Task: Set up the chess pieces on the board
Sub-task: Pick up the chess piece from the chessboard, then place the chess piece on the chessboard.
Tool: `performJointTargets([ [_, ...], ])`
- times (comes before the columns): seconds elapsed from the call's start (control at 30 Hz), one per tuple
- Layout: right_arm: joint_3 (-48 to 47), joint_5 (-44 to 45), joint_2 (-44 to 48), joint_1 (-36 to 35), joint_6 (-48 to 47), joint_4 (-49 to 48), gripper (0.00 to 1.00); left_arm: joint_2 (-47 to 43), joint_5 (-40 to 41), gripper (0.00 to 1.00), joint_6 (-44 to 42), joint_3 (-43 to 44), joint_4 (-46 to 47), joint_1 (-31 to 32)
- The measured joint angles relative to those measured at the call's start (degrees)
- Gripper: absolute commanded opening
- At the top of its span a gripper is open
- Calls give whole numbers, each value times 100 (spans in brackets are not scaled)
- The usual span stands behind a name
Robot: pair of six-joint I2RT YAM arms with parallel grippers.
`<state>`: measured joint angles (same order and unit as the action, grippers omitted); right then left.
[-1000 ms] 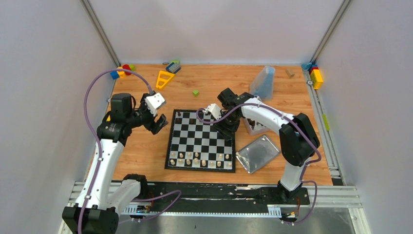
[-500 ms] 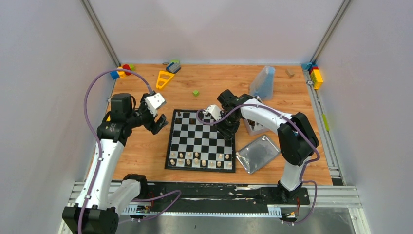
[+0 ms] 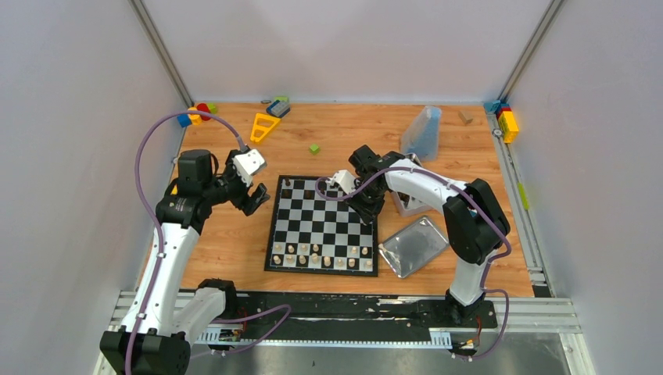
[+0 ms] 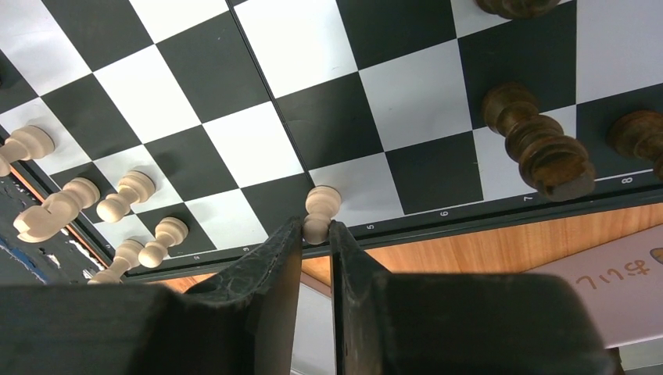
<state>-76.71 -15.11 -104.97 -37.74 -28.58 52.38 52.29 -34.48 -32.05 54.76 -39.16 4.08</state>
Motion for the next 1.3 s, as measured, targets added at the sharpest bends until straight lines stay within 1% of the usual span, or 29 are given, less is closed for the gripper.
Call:
performJointTargets([
  [0.17,0,-7,-2,0,0,2,7,-2,0,84,-9,0,-2,0],
  [0.4,-20,-160,-2,-17,2,22,2,-20,2,84,-24,-2,-2,0],
  [0.6,-28,-302,0,-249,2,26,1,-90,11,84,11,-2,0,0],
  [1.07,-289,-339,4,-1303,2,127,1,-343,203,85,286,0,0,0],
  [1.3,-308,-337,-101,-1537,0,236,0,-354,267,85,341,4,-2,0],
])
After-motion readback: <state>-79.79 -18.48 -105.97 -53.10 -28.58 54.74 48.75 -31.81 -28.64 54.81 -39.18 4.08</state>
